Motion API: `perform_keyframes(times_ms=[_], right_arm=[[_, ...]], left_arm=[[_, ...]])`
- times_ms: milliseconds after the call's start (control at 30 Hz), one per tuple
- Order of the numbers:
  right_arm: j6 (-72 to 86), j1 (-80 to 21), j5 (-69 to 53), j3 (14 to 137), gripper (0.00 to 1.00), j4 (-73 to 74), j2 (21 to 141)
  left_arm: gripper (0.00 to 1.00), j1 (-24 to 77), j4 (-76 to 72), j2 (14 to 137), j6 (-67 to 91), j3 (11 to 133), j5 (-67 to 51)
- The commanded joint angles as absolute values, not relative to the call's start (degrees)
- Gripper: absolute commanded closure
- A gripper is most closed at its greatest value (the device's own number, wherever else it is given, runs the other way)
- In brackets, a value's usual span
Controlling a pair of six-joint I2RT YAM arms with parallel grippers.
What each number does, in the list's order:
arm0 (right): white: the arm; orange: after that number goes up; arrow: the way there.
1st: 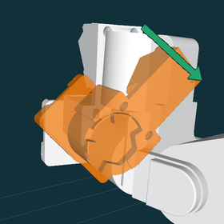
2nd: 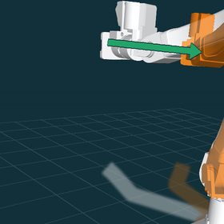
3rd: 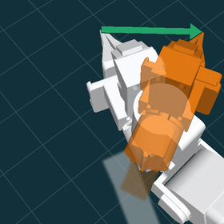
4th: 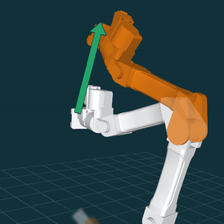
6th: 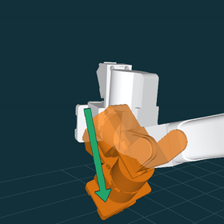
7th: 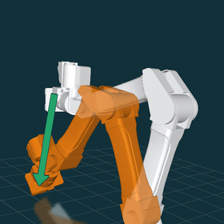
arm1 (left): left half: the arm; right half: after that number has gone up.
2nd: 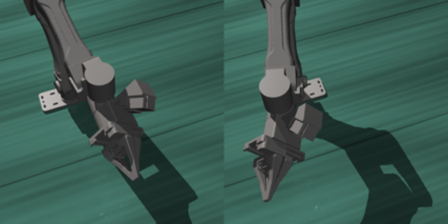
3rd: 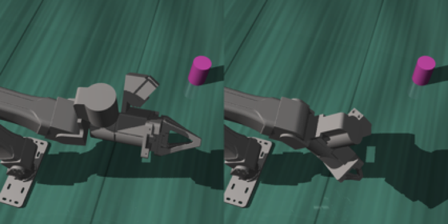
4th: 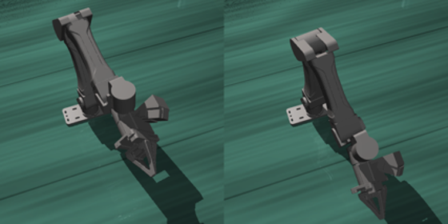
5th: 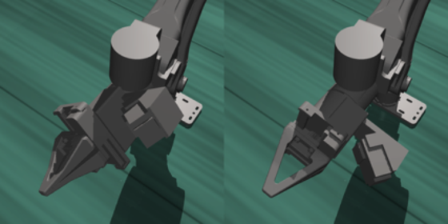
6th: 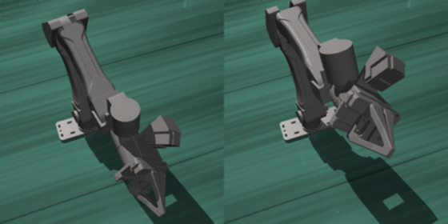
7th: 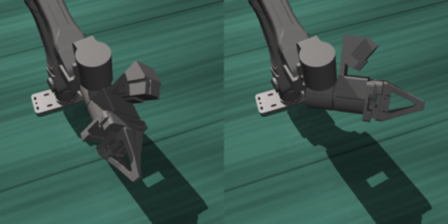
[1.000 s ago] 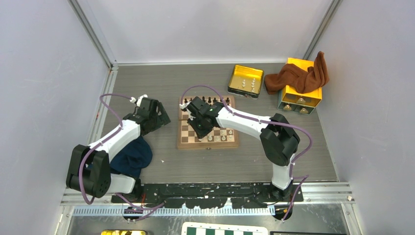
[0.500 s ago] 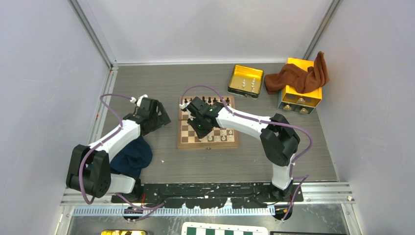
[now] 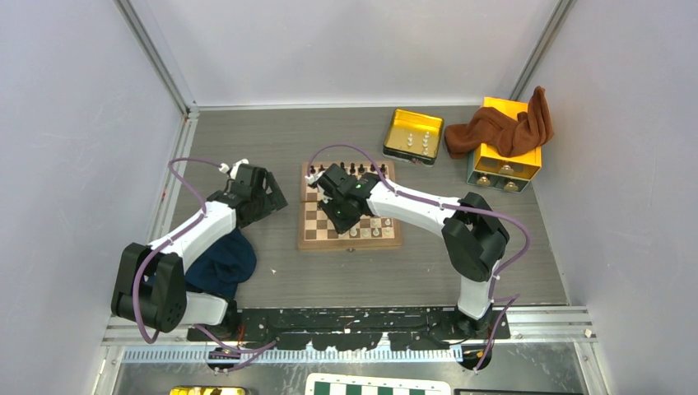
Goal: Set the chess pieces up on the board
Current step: Move the chess piece to the chessboard.
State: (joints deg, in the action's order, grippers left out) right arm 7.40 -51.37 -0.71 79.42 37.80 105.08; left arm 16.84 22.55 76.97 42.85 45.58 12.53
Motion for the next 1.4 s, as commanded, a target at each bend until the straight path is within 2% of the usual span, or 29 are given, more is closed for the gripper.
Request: perform_keyframes(times_ms=[0,667,733,967,1100,1367], right_arm=[[7.09,-51.33,-0.18,79.08,0.99,37.00,101.15],[7.43,-50.98,-0.18,77.93,0.98,36.25,100.91],[7.46,-50.98,-0.18,77.95,0.94,36.25,101.03],[7.44,-50.88,-0.18,78.07,0.66,36.28,101.09],[7.39,-50.89,-0.18,78.56,0.63,36.29,101.28],[6.79,-50.86,-0.39,80.23,0.62,37.03,101.34]], left_arm=[[0.01,16.52,21.01,75.81,42.72,45.69,12.48],[0.02,16.52,20.97,75.42,43.15,45.26,12.30],[0.02,16.52,20.98,75.48,43.15,45.26,12.23],[0.02,16.52,20.89,75.74,43.15,45.52,12.13],[0.02,16.52,20.77,75.97,43.08,45.62,12.09],[0.02,16.52,20.77,76.03,43.07,45.83,12.28]])
